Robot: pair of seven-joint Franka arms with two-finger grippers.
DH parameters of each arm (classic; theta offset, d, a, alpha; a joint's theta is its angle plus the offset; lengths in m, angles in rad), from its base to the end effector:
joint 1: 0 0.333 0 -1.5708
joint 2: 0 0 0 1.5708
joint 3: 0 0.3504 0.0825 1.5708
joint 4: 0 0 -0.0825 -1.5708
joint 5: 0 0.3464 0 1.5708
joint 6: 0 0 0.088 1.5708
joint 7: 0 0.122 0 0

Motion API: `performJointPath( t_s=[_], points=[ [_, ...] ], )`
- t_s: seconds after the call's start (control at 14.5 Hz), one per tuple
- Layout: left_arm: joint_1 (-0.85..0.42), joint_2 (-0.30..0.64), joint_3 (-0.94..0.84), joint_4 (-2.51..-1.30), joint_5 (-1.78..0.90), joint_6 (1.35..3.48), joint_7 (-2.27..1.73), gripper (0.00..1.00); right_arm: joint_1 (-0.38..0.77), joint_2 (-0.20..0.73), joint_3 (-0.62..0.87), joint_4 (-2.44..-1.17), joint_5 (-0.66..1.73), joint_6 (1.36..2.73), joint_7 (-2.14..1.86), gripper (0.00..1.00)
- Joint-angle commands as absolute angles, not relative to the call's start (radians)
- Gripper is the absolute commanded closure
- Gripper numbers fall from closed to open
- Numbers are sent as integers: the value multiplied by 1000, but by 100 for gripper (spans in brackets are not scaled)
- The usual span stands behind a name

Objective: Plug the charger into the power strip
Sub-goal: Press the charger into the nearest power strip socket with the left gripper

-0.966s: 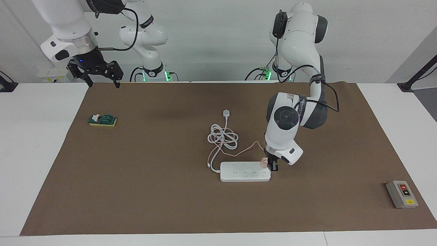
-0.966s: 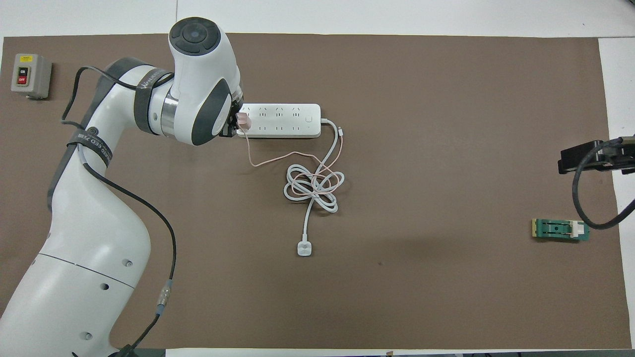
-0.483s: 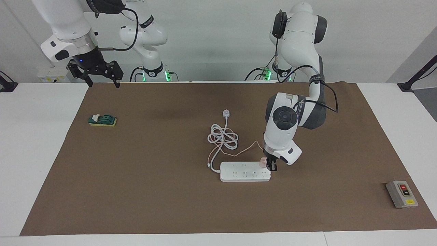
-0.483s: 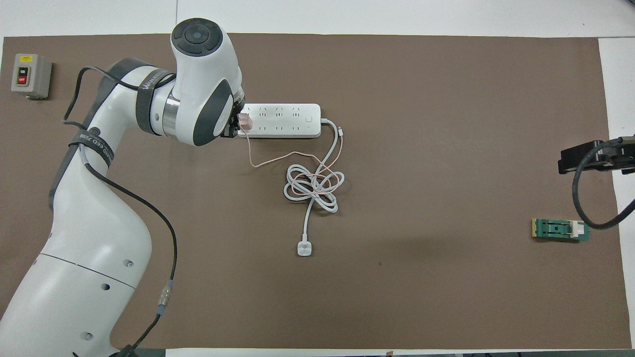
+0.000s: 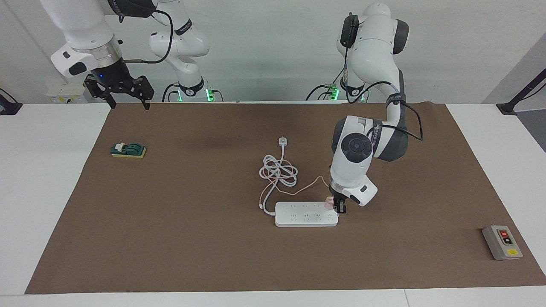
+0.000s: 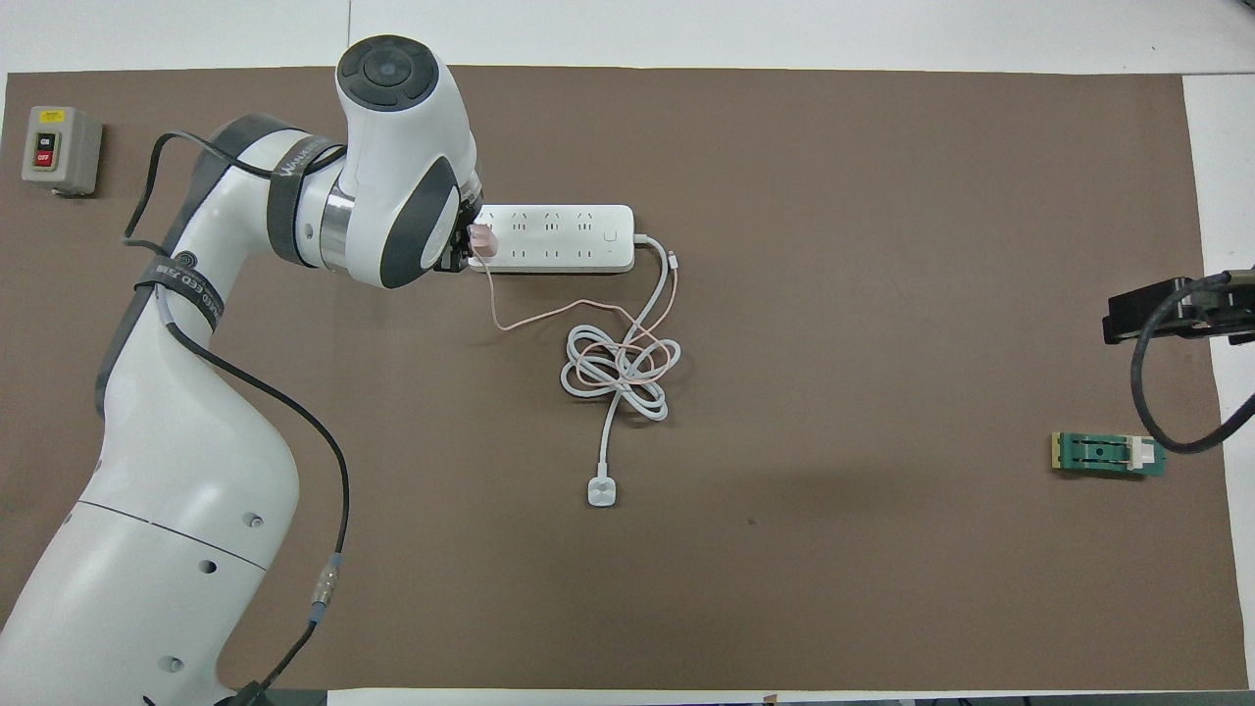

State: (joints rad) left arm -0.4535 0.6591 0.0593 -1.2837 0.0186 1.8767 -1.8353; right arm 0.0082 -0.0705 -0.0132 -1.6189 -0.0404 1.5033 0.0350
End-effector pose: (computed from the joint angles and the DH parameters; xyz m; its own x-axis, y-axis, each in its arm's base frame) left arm 0.6541 -0.2818 0.3835 0.1479 0.9866 0.0689 0.9883 -0.1447 -0.0491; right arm 0.4845 -0.0079 0.6528 0.9981 -0.0426 -0.0436 -0.0408 -0.9983 0.0410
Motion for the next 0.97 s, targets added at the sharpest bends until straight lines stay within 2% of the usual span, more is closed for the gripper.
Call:
performJointPath(
  t_s=[0.0, 0.9],
  points=[
    [-456, 664, 67, -1298, 12, 1878, -1816, 100, 8, -87, -9, -1635, -44, 1513, 41, 0],
    [-466, 712, 67, -1305, 17, 1924, -1816, 100, 6, -87, -9, -1634, -44, 1513, 38, 0]
  ],
)
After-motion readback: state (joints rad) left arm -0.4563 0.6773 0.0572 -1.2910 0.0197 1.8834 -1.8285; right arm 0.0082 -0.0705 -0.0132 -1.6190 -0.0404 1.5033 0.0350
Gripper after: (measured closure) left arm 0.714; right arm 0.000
